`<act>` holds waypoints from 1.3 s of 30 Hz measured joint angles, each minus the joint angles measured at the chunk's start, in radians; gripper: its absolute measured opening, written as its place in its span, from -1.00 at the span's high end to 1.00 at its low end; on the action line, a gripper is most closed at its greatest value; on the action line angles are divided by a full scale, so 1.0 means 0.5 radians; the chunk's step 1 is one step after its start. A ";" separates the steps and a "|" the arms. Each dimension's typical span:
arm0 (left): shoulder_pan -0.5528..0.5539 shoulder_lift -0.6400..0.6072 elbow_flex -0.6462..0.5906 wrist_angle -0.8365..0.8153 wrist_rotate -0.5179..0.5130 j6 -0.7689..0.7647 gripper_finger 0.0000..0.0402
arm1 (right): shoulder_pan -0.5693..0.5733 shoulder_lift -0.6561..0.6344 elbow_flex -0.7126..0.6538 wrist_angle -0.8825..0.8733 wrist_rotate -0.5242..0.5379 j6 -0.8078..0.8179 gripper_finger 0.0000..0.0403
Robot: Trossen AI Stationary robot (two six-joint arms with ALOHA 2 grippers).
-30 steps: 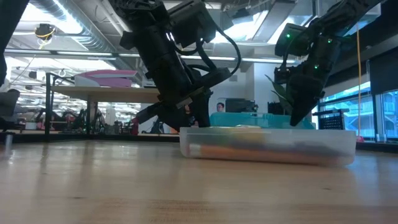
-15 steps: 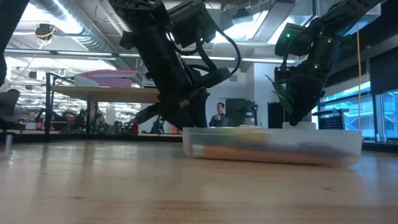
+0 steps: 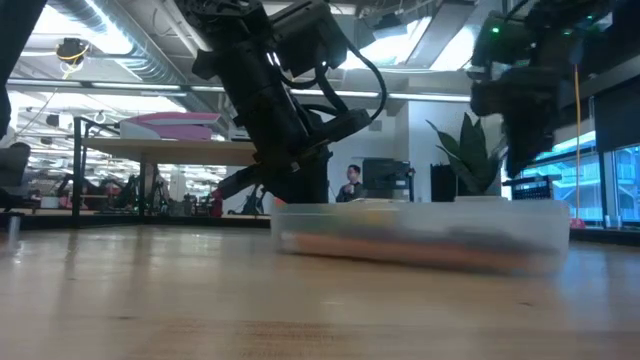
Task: Pack school essentials
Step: Close the supply box
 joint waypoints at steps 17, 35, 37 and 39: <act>0.000 0.000 0.000 0.003 -0.001 -0.025 0.95 | 0.212 -0.229 -0.697 0.462 0.007 0.652 0.43; 0.000 0.000 0.000 0.007 0.004 -0.026 0.94 | 0.211 -0.231 -0.892 0.776 0.079 0.711 0.43; 0.000 0.000 0.000 0.001 0.003 -0.026 0.94 | 0.211 -0.227 -0.895 0.835 0.089 0.705 0.43; 0.000 0.000 0.000 -0.005 0.002 -0.026 0.94 | 0.210 -0.226 -0.897 0.876 0.111 0.701 0.43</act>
